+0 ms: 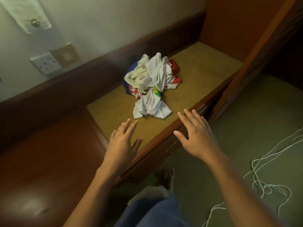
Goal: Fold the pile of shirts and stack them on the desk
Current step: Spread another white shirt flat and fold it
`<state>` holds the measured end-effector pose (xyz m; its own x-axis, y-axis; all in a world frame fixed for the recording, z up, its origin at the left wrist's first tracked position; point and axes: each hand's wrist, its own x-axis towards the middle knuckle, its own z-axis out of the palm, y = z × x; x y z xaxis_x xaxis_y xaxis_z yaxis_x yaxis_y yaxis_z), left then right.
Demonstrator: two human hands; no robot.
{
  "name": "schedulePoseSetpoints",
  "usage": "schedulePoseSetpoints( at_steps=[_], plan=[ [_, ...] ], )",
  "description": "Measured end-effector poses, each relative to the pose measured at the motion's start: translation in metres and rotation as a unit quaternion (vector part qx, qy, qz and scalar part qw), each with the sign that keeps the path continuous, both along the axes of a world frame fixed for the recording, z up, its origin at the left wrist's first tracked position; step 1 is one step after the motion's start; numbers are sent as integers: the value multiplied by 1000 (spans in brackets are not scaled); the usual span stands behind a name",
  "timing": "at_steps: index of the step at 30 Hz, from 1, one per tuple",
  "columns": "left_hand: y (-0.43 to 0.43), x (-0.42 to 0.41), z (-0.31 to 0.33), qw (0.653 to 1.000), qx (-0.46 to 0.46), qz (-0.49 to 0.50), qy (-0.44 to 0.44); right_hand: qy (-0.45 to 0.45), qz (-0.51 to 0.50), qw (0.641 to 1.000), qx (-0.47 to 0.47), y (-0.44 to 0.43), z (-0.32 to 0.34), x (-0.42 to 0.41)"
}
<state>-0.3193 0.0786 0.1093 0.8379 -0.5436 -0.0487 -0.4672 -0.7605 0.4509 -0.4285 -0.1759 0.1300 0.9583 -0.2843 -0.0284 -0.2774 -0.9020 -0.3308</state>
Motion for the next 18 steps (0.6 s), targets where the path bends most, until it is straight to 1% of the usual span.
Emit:
schedulePoseSetpoints(
  at_steps=[9,15,18],
  plan=[
    [-95,112,-27,996,-22,49,73,54,40,998,3,-97,-24,105],
    [-120,165,-52,991,-11,73,109,93,89,991,22,-135,-42,173],
    [-126,187,-74,985,10,116,124,111,139,984,19,-145,-60,218]
  ],
)
